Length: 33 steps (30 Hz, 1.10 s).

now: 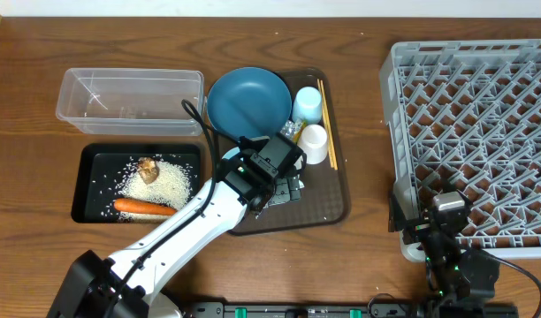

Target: Sort waste into correct bins and load items into the dishwasher rack

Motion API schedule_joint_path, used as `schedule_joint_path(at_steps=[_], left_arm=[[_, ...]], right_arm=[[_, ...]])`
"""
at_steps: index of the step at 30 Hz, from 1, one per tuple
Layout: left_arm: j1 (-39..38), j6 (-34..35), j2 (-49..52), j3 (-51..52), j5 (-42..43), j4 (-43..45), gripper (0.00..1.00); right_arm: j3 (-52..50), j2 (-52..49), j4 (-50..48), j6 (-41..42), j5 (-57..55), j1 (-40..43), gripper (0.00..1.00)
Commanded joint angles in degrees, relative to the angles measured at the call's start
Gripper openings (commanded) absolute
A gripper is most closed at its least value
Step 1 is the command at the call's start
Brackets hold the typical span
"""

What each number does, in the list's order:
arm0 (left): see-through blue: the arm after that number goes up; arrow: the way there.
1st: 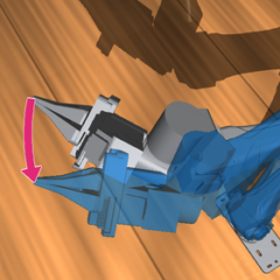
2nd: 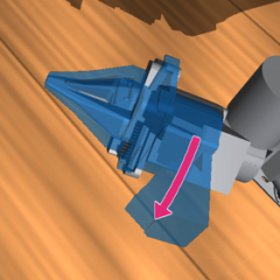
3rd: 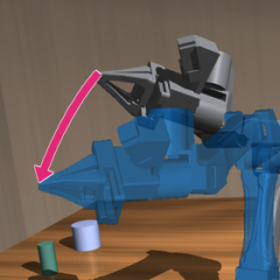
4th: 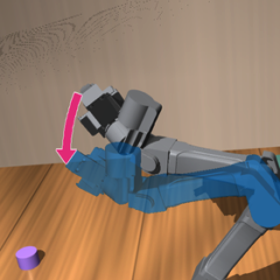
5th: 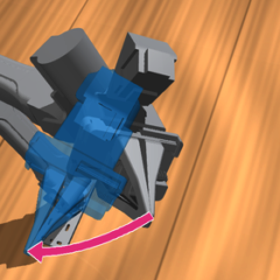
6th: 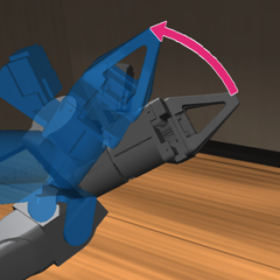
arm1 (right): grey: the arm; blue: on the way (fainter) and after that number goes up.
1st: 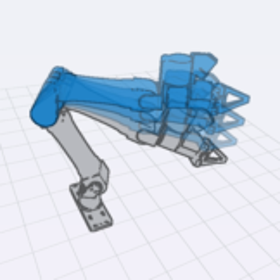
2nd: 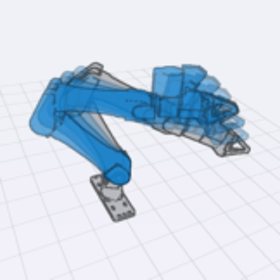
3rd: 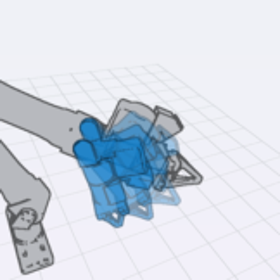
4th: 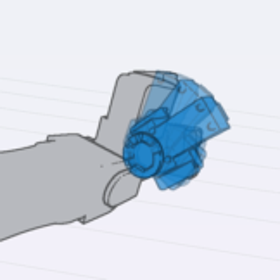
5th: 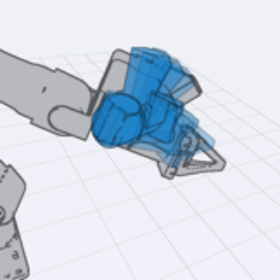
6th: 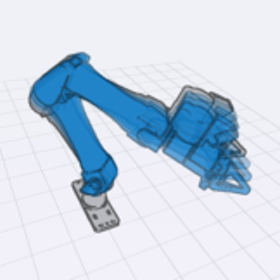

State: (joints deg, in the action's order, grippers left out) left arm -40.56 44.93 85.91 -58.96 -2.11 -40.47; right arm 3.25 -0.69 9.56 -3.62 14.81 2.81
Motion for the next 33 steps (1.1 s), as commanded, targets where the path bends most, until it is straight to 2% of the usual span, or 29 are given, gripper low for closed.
schedule_joint_path(at_steps=[1,13,20,27,33], left_arm=[[0.0,-0.7,0.2,-0.2,-1.5,-0.1,0.98],[0.3,-1.1,0.0,-0.2,-1.4,-1.0,0.98],[4.1,-1.4,-6.6,-0.2,-1.4,-1.5,0.98],[11.3,-3.3,-16.1,-0.2,-4.7,-7.9,0.98],[23.7,-3.3,-22.7,-0.2,-6.1,-14.0,0.98]], right_arm=[[-0.2,0.2,0.1,-0.7,0.2,0.2,0.99],[-0.2,0.2,0.1,-0.7,0.2,0.2,0.99],[-0.2,0.2,0.1,-0.7,0.2,0.2,0.99],[-0.2,0.2,0.1,-0.7,0.2,0.2,0.99],[-0.2,0.2,0.1,-0.7,0.2,0.2,0.99]])
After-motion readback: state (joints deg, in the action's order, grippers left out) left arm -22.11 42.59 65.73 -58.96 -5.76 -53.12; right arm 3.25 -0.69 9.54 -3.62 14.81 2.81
